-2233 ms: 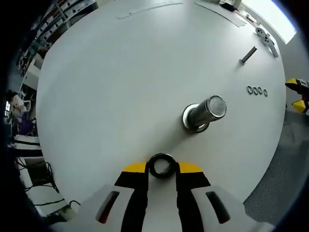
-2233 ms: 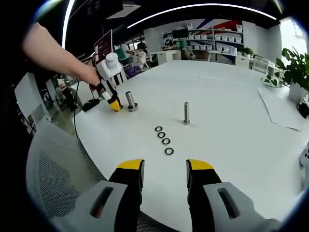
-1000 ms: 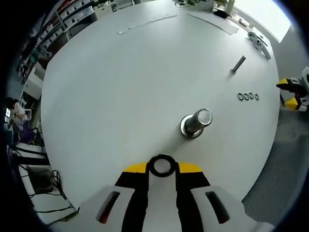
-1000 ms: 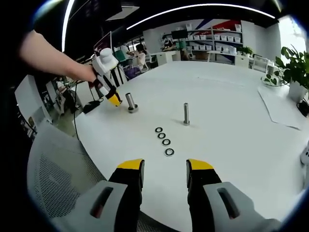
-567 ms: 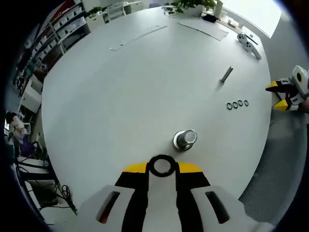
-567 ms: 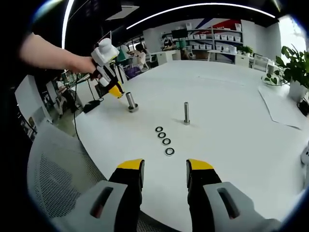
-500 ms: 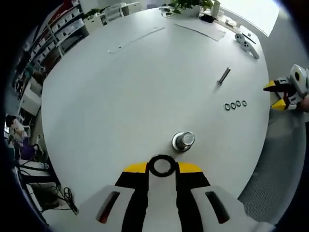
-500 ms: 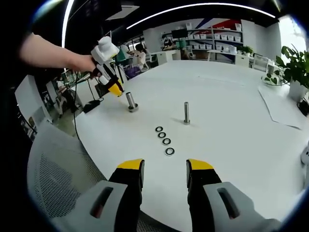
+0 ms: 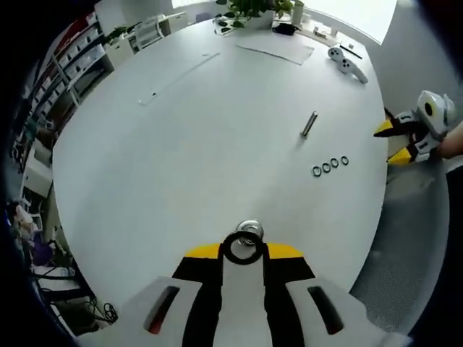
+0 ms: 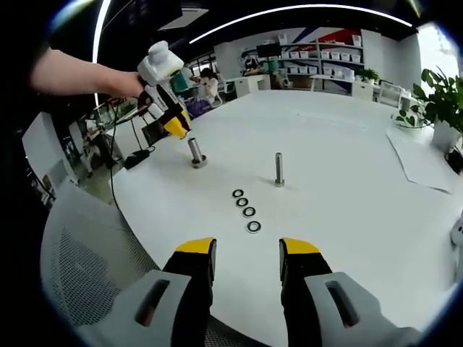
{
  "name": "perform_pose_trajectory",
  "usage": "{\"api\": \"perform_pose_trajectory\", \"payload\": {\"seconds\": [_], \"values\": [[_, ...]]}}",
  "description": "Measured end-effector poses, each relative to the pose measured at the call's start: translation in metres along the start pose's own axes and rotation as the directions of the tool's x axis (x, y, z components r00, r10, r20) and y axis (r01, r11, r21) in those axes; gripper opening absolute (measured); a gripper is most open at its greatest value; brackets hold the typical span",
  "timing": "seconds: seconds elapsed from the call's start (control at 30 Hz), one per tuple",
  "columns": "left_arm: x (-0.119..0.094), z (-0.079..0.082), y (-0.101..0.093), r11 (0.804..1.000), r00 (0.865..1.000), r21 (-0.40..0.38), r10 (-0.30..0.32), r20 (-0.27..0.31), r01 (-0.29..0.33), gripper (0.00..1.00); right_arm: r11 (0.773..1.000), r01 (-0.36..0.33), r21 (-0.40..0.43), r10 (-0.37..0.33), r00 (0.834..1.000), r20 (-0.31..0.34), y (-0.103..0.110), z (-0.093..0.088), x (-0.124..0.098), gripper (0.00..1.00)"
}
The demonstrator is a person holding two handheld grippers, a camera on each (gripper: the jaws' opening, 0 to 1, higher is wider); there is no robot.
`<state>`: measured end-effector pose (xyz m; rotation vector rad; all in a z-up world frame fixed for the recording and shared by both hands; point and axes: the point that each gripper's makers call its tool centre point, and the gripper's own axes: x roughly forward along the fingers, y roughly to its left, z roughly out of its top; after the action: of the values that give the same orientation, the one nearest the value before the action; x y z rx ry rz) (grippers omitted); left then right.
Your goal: Place the washer onto the threaded stud by aligning its center hole with the stud, sliding it down to the base, and recovering from edge contact or off-axis alignment until the washer reaches the visible bottom stop.
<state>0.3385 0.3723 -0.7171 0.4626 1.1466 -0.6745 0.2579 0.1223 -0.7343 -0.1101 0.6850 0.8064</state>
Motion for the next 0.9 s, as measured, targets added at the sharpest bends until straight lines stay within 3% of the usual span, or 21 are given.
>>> {"api": "perform_pose_trajectory", "payload": {"seconds": [0.9], "values": [[0.016,0.001,-0.006,0.998,0.997,0.064,-0.017,-0.079,0.022,0.18,1.000,0.006,0.011,-0.006,1.000,0.021,-0.002,0.004,-0.002,0.37]]}}
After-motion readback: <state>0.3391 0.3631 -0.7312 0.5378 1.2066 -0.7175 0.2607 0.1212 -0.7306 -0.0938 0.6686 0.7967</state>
